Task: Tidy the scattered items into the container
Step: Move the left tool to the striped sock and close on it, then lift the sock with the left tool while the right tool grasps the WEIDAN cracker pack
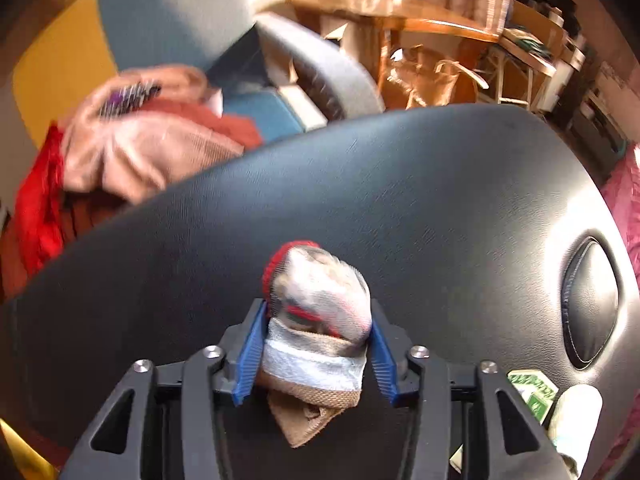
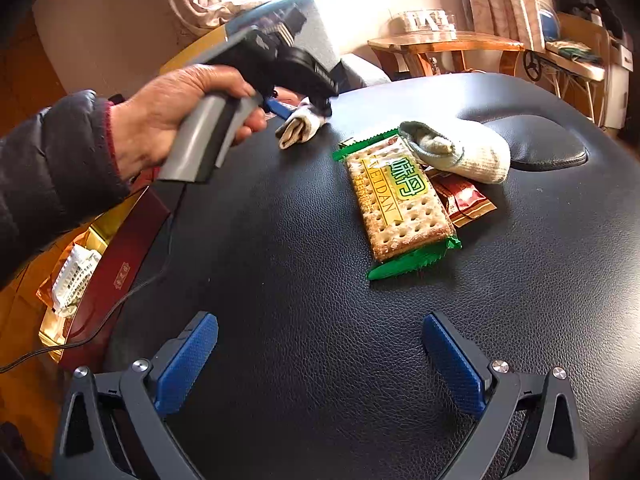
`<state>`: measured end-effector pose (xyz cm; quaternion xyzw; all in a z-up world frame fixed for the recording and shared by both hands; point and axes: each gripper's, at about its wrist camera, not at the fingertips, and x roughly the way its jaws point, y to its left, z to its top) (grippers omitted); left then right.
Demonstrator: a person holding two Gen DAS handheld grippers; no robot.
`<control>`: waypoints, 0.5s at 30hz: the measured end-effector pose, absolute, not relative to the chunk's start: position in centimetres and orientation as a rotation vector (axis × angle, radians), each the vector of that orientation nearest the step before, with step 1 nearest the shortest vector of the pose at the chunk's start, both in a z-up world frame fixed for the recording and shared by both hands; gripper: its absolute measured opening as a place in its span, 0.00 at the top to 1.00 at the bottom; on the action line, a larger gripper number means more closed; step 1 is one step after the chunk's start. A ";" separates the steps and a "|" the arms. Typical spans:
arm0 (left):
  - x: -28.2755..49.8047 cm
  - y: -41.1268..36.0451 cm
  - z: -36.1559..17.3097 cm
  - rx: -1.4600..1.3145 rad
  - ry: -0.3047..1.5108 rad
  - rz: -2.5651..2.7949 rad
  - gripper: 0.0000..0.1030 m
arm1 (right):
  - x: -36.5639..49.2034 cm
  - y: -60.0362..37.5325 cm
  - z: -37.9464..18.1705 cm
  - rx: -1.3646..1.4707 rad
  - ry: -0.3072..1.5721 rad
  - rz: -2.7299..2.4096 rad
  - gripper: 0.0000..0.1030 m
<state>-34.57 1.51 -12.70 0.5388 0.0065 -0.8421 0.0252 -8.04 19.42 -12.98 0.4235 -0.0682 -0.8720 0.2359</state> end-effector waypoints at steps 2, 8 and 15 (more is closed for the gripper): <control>-33.2 0.4 -13.1 1.646 0.072 -2.599 0.58 | -8.0 19.5 -13.0 1.149 -0.190 -2.383 0.00; -27.3 -1.0 -13.1 1.671 0.159 -2.610 0.59 | -9.0 21.9 -10.8 1.022 -0.290 -2.383 0.00; -19.3 -1.1 -12.9 1.696 0.252 -2.627 0.59 | -13.6 21.9 -10.2 1.007 -0.265 -2.398 0.00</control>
